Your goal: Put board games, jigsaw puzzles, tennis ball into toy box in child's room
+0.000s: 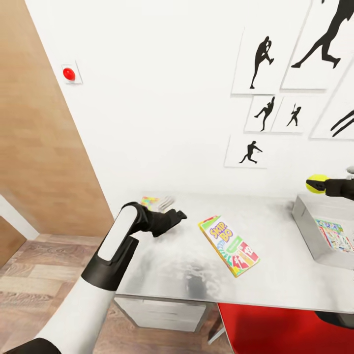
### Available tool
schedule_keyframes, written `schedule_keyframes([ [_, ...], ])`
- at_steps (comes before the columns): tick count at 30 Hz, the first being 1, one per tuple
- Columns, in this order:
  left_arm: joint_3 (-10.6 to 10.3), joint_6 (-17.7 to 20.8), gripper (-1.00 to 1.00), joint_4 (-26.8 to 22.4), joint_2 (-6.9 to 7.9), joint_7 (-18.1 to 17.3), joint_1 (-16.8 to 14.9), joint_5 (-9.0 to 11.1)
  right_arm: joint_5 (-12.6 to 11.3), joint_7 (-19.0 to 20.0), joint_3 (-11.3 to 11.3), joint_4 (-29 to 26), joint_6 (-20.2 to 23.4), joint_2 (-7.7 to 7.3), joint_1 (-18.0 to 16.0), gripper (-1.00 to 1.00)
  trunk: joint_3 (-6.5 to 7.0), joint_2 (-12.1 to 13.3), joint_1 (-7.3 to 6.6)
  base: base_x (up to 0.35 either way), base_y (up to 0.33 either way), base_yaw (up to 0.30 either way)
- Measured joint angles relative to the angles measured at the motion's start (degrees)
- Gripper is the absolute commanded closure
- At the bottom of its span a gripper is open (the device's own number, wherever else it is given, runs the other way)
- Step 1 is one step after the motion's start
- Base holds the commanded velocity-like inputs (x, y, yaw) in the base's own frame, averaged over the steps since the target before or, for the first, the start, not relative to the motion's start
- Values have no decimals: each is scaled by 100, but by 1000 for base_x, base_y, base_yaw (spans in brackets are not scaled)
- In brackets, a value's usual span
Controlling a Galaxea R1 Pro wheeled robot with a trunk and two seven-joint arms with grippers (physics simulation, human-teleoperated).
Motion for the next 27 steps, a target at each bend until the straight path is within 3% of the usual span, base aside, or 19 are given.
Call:
schedule_keyframes([
  [2, -124, -52, -100, -171, 10, 115, 81, 40, -25, 172, -56, 4, 1, 204, 175, 100, 55, 80, -44, 0, 0, 0],
  [5, -296, -104, -100, -474, 33, 165, 571, 0, -8, 300, -90, -2, -273, 969, 323, 100, 136, 201, -110, 0, 0, 0],
  [7, -340, -112, -100, -477, 42, 105, 791, -114, 34, 305, -86, -1, -487, 1261, 348, 100, 191, 281, -154, 0, 0, 0],
  [8, -348, -114, -100, -469, 45, 68, 848, -184, 56, 306, -85, 0, -537, 1328, 354, 100, 219, 321, -176, 0, 0, 0],
  [9, -360, -115, -100, -456, 47, -21, 932, -366, 70, 307, -83, -2, -603, 1419, 365, 100, 246, 362, -198, 0, 0, 0],
  [11, -494, -91, -100, -425, 47, -246, 1036, -725, 90, 308, -78, -9, -678, 1521, 377, 100, 301, 442, -242, 0, 0, 0],
  [12, -590, -88, -100, -418, 50, -301, 1054, -796, 94, 307, -76, -9, -689, 1543, 383, 100, 328, 482, -264, 0, 0, 0],
  [14, -989, -108, -100, -398, 77, -441, 1103, -1012, 111, 303, -77, -7, -716, 1682, 473, 100, 383, 562, -308, 0, 0, 0],
  [19, -1262, -240, -100, -473, 82, -537, 1160, -1089, 167, 314, -82, -14, -757, 1833, 633, 100, 507, 763, -418, 0, 0, 0],
  [22, -1301, -314, -100, -537, 100, -557, 1231, -1101, 171, 330, -81, -23, -883, 1865, 785, 100, 567, 884, -484, 0, 0, 0],
  [27, -1249, -347, -100, -616, 146, -652, 1504, -1113, 179, 362, 31, -30, -1474, 1880, 1124, 100, 659, 1085, -594, 0, 0, 0],
])
